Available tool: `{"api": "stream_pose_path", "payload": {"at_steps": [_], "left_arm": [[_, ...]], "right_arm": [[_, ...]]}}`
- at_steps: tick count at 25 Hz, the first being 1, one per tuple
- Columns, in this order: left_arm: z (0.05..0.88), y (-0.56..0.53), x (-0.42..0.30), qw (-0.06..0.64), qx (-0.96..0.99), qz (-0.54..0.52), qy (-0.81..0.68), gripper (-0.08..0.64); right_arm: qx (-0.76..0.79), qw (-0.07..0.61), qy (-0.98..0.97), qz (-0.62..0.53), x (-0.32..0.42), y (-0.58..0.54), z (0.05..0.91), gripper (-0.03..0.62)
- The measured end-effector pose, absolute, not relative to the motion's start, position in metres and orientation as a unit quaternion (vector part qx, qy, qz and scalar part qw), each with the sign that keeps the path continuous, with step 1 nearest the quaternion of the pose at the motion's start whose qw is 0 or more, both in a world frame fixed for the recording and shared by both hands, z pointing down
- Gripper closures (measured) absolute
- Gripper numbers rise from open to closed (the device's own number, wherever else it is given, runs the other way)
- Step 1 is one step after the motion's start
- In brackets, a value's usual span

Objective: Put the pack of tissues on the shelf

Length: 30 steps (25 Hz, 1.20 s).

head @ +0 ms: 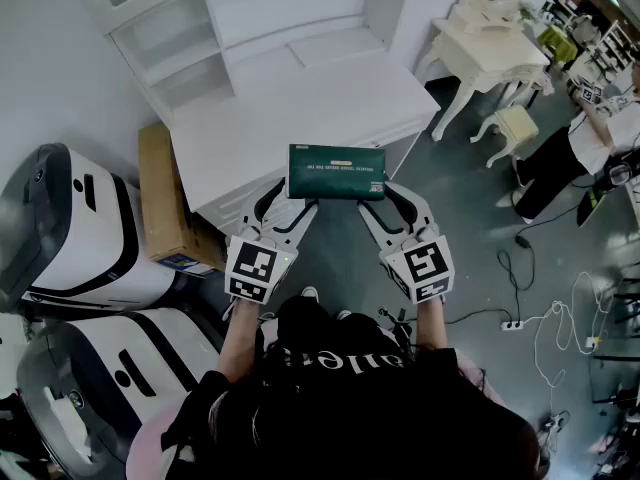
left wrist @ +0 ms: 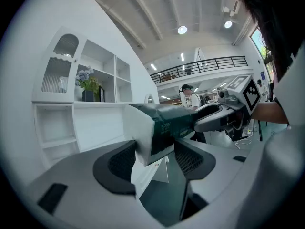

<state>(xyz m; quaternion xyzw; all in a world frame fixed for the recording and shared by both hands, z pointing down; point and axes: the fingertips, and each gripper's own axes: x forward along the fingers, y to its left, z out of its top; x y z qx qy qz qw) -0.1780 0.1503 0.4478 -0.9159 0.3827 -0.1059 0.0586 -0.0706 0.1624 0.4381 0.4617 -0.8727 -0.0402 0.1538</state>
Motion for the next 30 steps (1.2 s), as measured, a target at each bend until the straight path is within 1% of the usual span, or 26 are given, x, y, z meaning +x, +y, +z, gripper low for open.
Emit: {"api": "stream_pose_path", "payload": {"at_steps": [21, 30], "left_arm": [[0.455, 0.113, -0.195, 0.062, -0.932, -0.101, 0.341, 0.293], [0.467, 0.097, -0.194, 0.044, -0.938, -0.104, 0.328, 0.295]], "right_arm": [[0.501, 0.153, -0.851, -0.020, -0.085, 0.131, 0.454, 0.376], [0.511, 0.160, -0.844, -0.008, -0.084, 0.117, 0.460, 0.376]]}}
